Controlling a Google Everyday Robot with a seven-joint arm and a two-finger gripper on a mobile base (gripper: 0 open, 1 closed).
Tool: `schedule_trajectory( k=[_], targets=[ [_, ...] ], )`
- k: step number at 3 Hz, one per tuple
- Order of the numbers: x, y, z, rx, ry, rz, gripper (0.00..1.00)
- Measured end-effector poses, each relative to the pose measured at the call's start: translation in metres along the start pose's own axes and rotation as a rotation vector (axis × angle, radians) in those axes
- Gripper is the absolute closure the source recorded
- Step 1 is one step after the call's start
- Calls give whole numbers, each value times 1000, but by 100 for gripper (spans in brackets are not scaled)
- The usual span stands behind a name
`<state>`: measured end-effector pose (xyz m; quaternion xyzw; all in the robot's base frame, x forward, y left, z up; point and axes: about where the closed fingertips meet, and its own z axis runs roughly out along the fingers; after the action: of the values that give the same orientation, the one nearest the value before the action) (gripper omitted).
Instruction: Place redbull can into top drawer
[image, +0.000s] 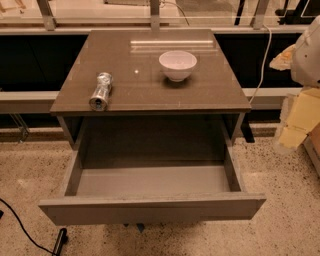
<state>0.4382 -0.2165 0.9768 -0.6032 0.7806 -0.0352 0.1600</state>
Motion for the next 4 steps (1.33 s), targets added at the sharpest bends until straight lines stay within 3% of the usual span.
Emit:
schedule_trajectory(
  k=[1, 2, 3, 4],
  targets=[
    [-2, 0, 1, -5, -1, -9, 0],
    [-50, -13, 34, -117, -32, -232, 0],
    [-154, -16, 92, -290, -146, -600, 0],
    [-207, -28, 116, -273, -222, -760, 0]
  ],
)
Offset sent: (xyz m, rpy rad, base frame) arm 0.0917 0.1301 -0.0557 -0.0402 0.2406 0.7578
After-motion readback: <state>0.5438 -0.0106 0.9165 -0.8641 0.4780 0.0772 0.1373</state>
